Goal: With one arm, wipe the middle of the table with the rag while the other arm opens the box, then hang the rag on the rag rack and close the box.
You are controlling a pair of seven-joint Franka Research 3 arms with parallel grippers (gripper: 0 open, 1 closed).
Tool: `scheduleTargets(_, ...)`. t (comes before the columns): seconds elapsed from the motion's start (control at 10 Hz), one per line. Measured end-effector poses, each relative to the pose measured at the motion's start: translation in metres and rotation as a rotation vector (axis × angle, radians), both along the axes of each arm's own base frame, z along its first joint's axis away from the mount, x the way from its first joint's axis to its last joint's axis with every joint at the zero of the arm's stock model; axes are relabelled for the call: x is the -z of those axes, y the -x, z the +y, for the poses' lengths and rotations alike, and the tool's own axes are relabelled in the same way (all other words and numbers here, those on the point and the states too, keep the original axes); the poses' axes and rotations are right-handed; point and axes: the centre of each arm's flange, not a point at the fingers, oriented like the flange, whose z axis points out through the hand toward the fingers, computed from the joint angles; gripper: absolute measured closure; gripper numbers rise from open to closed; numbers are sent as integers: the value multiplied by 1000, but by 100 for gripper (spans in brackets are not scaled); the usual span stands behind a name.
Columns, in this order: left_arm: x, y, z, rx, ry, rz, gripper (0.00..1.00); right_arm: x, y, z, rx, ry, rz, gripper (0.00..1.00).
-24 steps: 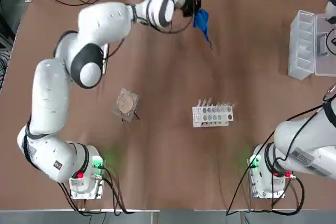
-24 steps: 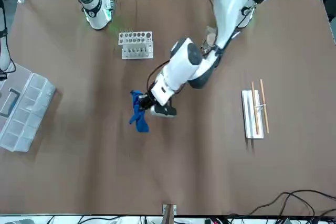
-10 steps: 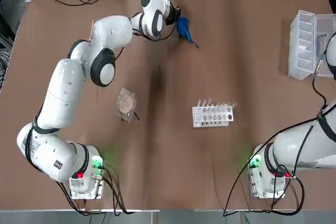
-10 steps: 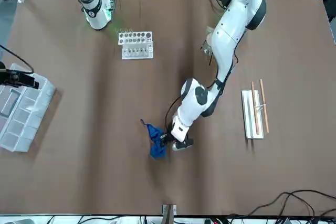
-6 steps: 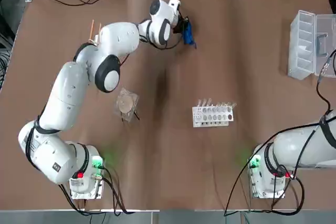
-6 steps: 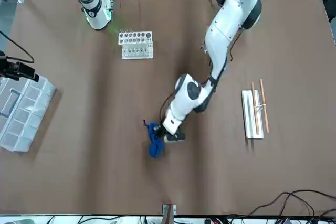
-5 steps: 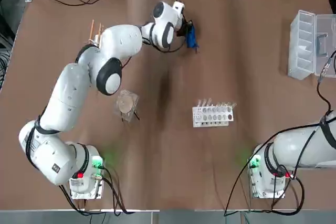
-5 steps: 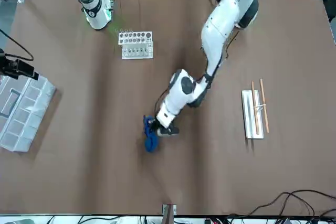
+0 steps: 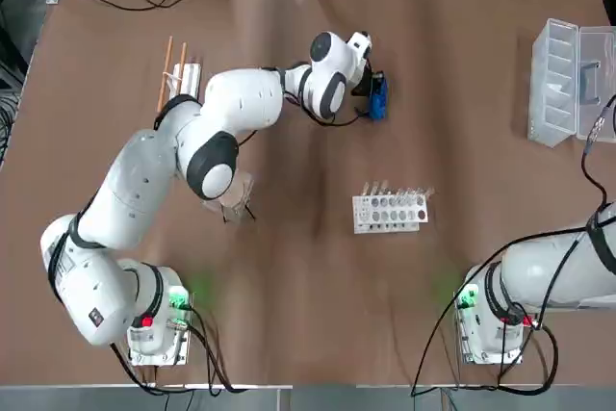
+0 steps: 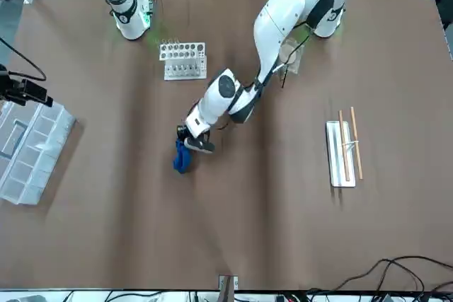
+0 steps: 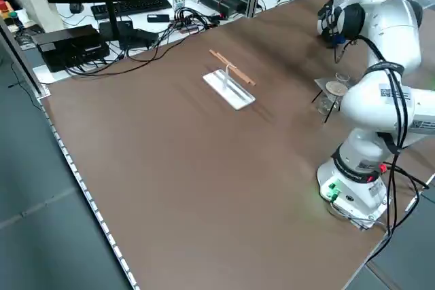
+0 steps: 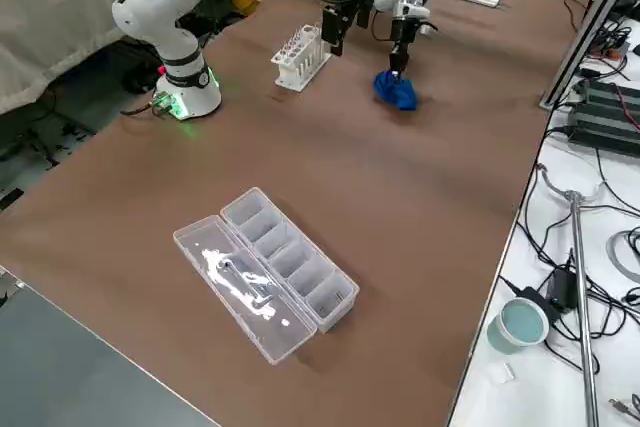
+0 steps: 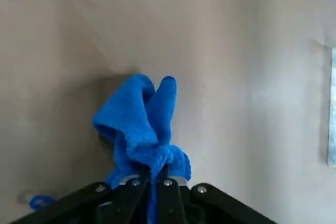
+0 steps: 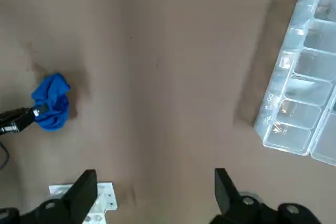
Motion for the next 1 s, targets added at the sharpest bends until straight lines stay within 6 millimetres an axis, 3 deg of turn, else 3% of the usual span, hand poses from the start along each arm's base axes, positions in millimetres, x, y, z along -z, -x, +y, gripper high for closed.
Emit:
scheduleTargets(0.2,1,-14,11,-18,-13,-15,94,-1,1,-1,0,6,0,1)
scheduleTargets(0.5,7,-86,76,-117,-98,-99,94,-6,3,0,-2,7,-7,1)
scheduleTargets(0.7,3,-125,119,-159,-151,-60,94,-5,3,0,-2,8,-5,1)
scheduleTargets(0.8,-6,-142,141,-158,-194,-8,94,-4,3,-1,-1,8,-4,1)
scheduleTargets(1.0,-42,-165,182,-115,-286,110,94,-3,3,-2,1,9,-2,1)
